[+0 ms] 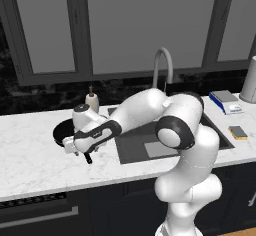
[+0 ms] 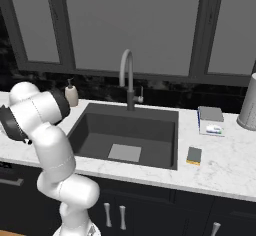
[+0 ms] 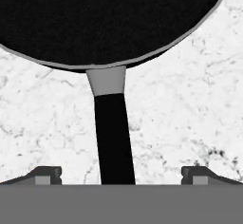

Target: Pick the pan and sponge and place them into the sink. Then turn on the water.

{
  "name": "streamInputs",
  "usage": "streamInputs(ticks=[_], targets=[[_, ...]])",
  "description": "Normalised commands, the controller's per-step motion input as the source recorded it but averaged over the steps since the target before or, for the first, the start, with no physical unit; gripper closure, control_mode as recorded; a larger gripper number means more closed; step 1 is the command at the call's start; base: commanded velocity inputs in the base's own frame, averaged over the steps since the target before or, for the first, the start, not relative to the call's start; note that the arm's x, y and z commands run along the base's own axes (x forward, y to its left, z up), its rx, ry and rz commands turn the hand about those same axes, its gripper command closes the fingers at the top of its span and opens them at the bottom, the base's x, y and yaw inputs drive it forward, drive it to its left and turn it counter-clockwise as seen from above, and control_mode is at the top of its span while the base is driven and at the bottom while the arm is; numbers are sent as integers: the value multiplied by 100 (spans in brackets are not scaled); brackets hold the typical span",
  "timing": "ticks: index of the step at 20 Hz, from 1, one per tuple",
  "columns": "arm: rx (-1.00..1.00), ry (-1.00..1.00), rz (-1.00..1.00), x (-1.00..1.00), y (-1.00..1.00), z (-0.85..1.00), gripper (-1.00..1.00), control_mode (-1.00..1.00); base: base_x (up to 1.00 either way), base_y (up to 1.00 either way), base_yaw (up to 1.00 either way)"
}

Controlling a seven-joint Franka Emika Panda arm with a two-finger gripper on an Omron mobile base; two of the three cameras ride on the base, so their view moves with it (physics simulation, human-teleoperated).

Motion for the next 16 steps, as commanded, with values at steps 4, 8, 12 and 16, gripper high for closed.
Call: streamInputs(ticks=[4,8,12,16], targets=[[-4,5,0,33,21,-35,-100,-100,0,0,0],[-3,3,0,33,12,-31,-100,-100,0,0,0],[-4,2,0,24,12,-34,100,-100,0,0,0],[-1,2,0,20,2,-43,100,-100,0,0,0]])
